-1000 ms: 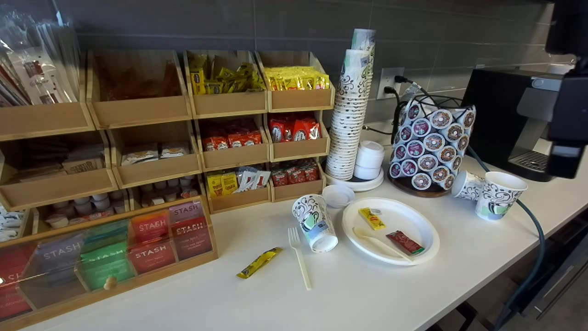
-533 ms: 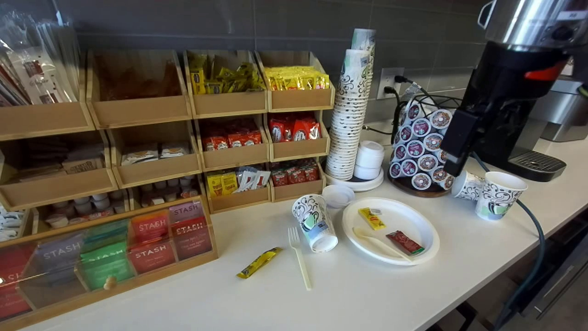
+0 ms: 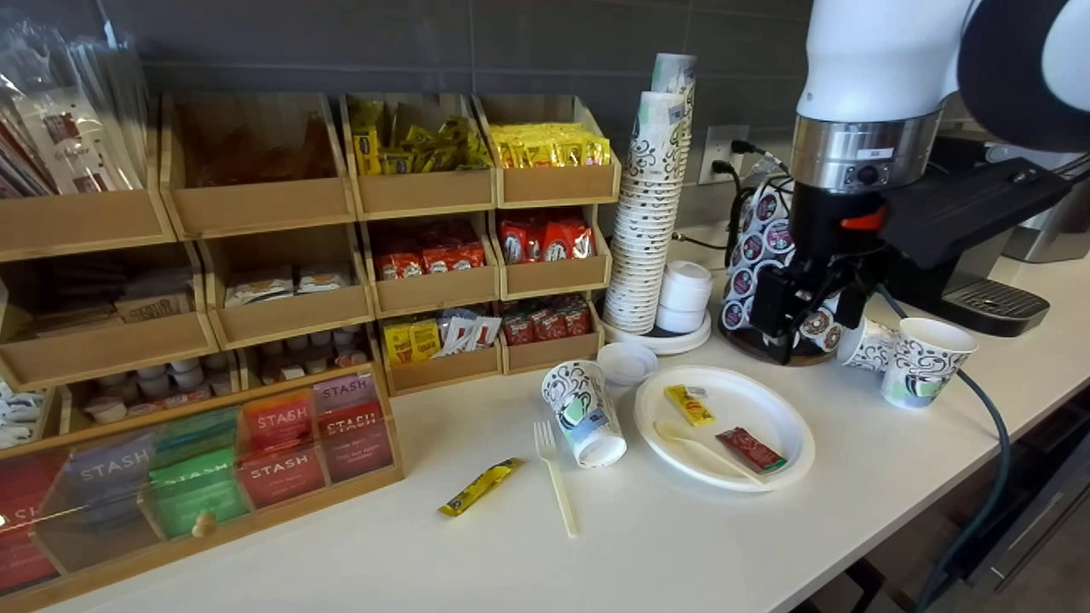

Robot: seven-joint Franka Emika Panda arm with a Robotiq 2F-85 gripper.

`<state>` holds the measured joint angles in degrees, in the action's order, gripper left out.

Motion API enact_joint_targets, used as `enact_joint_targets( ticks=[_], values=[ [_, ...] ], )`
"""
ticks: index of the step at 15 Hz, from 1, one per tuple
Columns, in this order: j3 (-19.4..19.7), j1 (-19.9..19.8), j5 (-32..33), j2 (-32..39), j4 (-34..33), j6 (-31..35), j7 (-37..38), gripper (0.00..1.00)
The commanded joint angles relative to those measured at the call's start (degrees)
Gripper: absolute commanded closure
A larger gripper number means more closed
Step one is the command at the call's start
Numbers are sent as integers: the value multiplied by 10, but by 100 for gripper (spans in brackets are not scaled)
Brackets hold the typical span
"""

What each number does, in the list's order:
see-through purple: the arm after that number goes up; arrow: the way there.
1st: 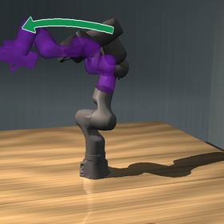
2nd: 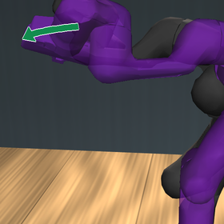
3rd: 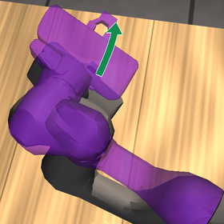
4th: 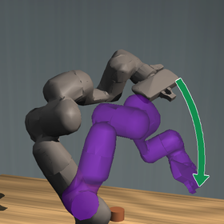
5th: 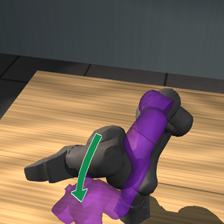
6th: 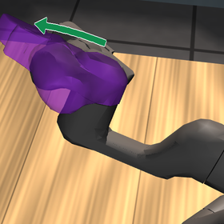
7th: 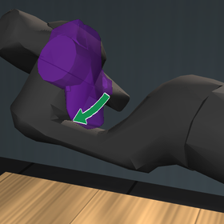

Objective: Pick up the paper cup and place it the right way up on the kitchen counter

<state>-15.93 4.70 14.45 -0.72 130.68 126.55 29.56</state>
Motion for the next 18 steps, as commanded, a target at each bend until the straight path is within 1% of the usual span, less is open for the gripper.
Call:
enact_joint_targets(
  ticks=[1,2,3,4,6,8,11,14,15,16,18],
  values=[
    [21,21,0,7,-5,-1,-1,0],
    [22,22,-1,10,-8,-2,-1,0],
    [23,24,8,35,-29,5,62,0],
    [30,24,18,59,-45,33,105,0],
    [44,29,23,112,-85,68,162,0],
    [66,38,21,147,-119,100,210,0],
    [99,58,2,205,-188,128,275,0],
    [132,101,10,263,-263,120,382,0],
    [131,113,7,278,-285,77,378,0],
    [129,91,-4,233,-230,119,331,0],
    [132,110,-3,261,-261,98,354,0]
  ],
)
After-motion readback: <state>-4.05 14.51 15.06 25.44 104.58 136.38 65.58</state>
